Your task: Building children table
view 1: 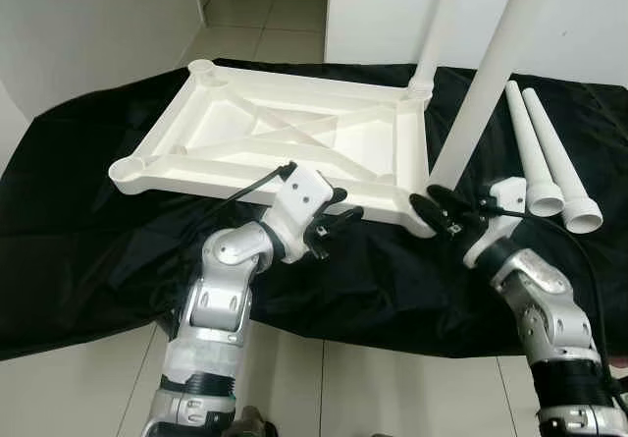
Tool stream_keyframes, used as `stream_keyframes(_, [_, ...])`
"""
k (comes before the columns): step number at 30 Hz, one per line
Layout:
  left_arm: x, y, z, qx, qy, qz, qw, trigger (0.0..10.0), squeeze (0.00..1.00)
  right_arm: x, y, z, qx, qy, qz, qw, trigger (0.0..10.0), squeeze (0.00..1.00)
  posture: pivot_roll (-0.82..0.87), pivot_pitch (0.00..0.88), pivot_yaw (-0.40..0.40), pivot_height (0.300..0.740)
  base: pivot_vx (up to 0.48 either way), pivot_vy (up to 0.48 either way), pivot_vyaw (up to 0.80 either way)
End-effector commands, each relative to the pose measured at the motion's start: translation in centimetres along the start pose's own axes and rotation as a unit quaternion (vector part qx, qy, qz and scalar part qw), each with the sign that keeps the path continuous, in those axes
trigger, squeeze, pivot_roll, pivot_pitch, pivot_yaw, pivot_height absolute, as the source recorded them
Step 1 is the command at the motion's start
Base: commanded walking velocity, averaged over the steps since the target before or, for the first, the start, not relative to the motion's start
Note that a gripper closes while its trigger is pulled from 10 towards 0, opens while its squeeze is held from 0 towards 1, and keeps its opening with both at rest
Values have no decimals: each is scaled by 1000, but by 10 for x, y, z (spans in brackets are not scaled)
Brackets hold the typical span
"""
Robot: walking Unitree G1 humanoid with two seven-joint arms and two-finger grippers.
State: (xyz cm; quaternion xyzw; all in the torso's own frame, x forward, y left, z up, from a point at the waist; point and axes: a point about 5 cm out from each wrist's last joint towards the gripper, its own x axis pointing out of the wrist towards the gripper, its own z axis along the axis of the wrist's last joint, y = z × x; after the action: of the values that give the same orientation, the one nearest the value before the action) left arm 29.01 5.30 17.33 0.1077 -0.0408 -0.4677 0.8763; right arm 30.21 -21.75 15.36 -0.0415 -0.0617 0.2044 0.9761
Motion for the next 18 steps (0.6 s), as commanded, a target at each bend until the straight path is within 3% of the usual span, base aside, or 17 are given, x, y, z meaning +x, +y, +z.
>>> stream_keyframes(1, [-1,6,-3,1,13,93,996,10000,0,1,-6,2,-32,-16,-45,998,10000,0,19,0,47,740,0,0,0])
stream_keyframes(6, [1,5,-4,-1,18,96,995,10000,0,-1,-1,2,-19,-34,-72,997,10000,0,20,2,48,740,0,0,0])
stream_keyframes(10, [1,4,-8,-1,30,98,995,10000,0,-8,17,1,9,-61,-98,993,10000,0,20,7,53,740,0,0,0])
stream_keyframes(14, [2,16,-17,4,55,127,990,10000,0,-18,34,-4,26,-72,-123,989,10000,0,19,11,55,740,0,0,0])
stream_keyframes(18, [2,20,-19,12,65,134,989,10000,0,-20,37,-6,36,-74,-130,988,10000,0,19,11,55,740,0,0,0])
